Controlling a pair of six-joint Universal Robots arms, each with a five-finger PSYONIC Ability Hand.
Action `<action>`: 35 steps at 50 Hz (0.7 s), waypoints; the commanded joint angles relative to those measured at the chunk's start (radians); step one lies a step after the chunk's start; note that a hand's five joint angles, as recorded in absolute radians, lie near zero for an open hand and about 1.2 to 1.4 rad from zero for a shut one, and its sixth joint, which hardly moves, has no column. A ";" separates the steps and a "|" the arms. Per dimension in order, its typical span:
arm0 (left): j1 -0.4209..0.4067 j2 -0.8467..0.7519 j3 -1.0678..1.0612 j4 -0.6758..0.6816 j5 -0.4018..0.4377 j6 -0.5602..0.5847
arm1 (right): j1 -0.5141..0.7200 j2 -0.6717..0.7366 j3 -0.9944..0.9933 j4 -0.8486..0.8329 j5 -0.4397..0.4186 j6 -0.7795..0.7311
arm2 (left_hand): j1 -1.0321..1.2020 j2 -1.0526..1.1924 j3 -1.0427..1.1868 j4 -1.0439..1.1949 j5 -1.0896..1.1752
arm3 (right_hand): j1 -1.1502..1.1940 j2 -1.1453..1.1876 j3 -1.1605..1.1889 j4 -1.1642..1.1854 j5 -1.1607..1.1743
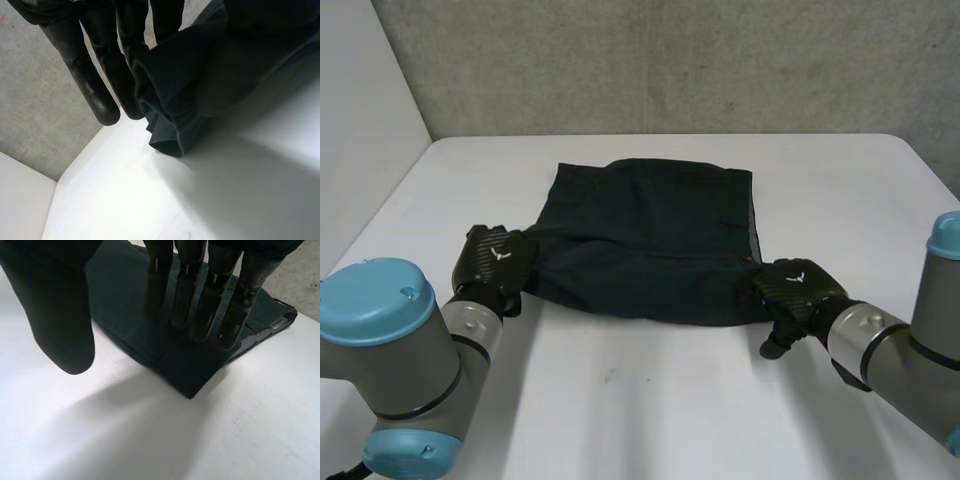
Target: Fold the shorts.
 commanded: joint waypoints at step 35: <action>0.071 0.009 -0.025 -0.140 0.113 -0.005 | 0.007 0.353 -0.332 -0.083 0.012 -0.076 | -0.343 -0.321 -0.323 -0.328 -0.345 | 0.840 0.755 0.759 0.758 0.773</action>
